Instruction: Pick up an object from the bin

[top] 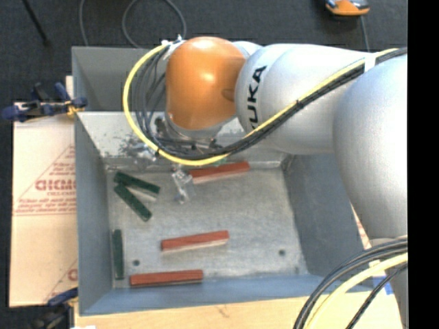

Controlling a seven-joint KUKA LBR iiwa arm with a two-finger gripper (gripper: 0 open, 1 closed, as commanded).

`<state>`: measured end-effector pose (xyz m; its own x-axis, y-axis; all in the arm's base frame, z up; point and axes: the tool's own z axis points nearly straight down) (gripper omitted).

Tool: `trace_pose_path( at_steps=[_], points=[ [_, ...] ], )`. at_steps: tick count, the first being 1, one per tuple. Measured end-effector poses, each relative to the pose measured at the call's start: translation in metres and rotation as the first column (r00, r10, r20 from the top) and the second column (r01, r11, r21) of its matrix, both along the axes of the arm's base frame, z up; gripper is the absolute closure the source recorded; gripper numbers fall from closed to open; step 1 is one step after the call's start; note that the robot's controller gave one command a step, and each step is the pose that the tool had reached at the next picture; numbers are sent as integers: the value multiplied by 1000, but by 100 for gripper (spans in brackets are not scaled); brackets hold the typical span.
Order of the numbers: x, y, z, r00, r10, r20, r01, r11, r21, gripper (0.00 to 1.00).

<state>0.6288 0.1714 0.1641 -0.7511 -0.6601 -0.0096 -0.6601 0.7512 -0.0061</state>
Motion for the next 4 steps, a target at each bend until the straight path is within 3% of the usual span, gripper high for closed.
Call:
trace_pose_path(
  at_steps=[1, 2, 3, 4],
  points=[
    [-46, 25, -95, 974, 225, -11, -225, 974, -2, 0],
    [-27, -8, 38, 878, 479, -1, -479, 878, -5, 0],
    [-54, 55, -97, 803, 596, -10, -596, 803, 2, 0],
    [-2, 42, 2, 614, 789, -3, -789, 614, -6, 0]
  ],
)
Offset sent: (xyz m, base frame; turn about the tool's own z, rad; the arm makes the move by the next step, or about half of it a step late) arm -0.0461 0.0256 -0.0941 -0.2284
